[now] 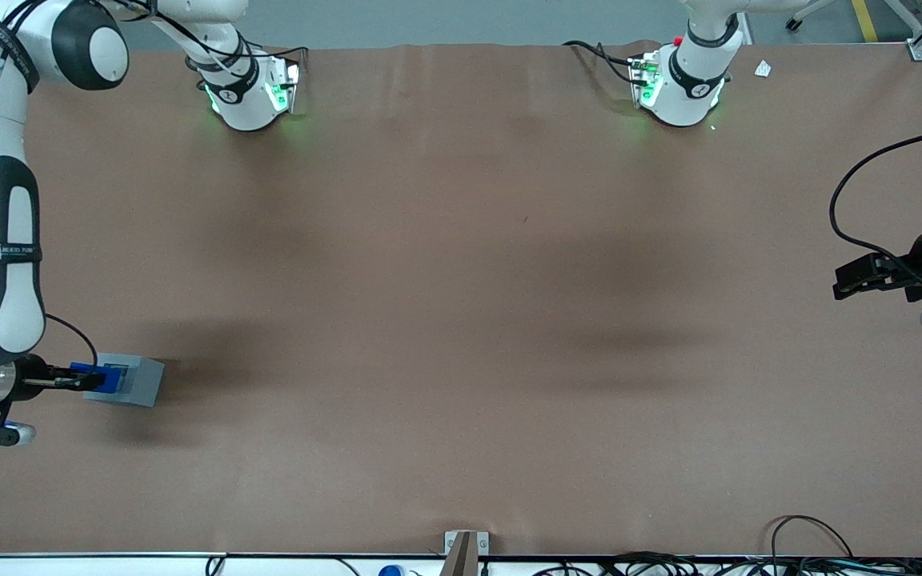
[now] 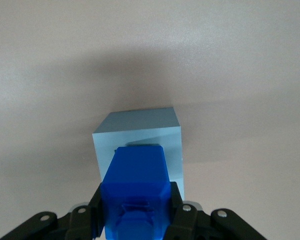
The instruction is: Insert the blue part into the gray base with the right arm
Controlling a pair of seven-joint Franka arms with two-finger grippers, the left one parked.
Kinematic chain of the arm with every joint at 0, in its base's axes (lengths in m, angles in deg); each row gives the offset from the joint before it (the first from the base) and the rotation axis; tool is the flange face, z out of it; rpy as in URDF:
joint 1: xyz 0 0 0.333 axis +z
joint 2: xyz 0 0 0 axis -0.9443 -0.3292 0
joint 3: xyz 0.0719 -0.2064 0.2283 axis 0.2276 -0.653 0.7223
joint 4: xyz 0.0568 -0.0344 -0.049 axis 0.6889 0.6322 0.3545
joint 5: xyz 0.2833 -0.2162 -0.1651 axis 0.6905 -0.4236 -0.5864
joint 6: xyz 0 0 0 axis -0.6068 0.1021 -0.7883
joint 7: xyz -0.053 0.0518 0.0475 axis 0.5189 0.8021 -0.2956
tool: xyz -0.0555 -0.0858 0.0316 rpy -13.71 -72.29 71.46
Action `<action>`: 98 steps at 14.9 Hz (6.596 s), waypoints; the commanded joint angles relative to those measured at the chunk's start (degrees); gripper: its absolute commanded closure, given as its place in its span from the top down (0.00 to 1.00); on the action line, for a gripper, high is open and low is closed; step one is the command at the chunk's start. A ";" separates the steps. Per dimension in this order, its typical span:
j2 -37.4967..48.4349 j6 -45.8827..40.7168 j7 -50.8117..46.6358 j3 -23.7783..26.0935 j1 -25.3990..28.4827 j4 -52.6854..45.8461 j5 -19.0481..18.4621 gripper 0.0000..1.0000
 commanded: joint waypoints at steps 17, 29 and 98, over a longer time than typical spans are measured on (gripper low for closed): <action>0.15 -0.18 4.64 0.50 0.17 1.54 -1.79 0.00; -0.02 2.37 5.43 0.50 -0.27 1.54 -1.18 0.00; 52.46 -9.66 -7.66 1.82 9.57 28.37 -3.91 1.00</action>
